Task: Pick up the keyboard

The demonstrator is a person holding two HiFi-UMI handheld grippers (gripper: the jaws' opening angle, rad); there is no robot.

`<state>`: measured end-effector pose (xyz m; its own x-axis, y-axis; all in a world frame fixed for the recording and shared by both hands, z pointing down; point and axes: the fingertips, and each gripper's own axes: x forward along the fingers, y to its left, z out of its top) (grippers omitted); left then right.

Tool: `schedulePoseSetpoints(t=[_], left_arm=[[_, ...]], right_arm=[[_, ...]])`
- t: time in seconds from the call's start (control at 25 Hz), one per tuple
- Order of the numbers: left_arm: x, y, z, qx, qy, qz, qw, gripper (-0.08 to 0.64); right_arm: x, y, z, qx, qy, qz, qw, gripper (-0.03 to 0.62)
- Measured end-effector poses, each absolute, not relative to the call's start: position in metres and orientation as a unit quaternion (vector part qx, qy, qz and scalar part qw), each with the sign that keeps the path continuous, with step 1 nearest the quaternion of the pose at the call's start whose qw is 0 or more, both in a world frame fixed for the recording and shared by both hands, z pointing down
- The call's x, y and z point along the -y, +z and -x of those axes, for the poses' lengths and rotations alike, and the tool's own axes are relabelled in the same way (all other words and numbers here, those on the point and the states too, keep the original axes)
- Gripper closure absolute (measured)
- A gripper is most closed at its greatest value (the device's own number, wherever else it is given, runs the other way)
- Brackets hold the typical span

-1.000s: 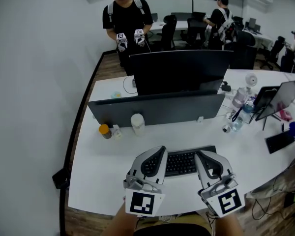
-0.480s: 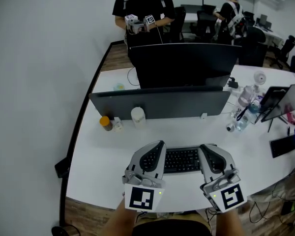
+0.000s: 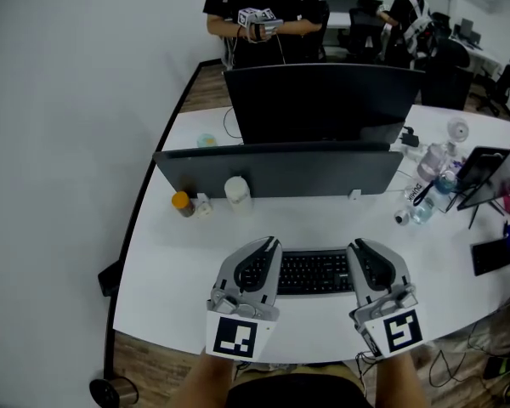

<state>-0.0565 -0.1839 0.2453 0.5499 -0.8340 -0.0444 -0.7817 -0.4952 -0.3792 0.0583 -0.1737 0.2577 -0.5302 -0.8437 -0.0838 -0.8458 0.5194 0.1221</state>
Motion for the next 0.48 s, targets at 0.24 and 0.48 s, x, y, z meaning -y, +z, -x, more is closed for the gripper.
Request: schedulePoseSetpoints(t=[0.24, 0.48], left_arm=[[0.19, 0.253, 0.048, -0.473, -0.088, 0.859, 0.175, 0.458], [0.199, 0.267, 0.036, -0.487, -0.105, 0.851, 0.166, 0.416]], right_arm=[[0.185, 0.275, -0.075, -0.878, 0.056, 0.475, -0.006, 0.458], [0.199, 0.293, -0.092, -0.883, 0.028, 0.468, -0.014, 0.409]])
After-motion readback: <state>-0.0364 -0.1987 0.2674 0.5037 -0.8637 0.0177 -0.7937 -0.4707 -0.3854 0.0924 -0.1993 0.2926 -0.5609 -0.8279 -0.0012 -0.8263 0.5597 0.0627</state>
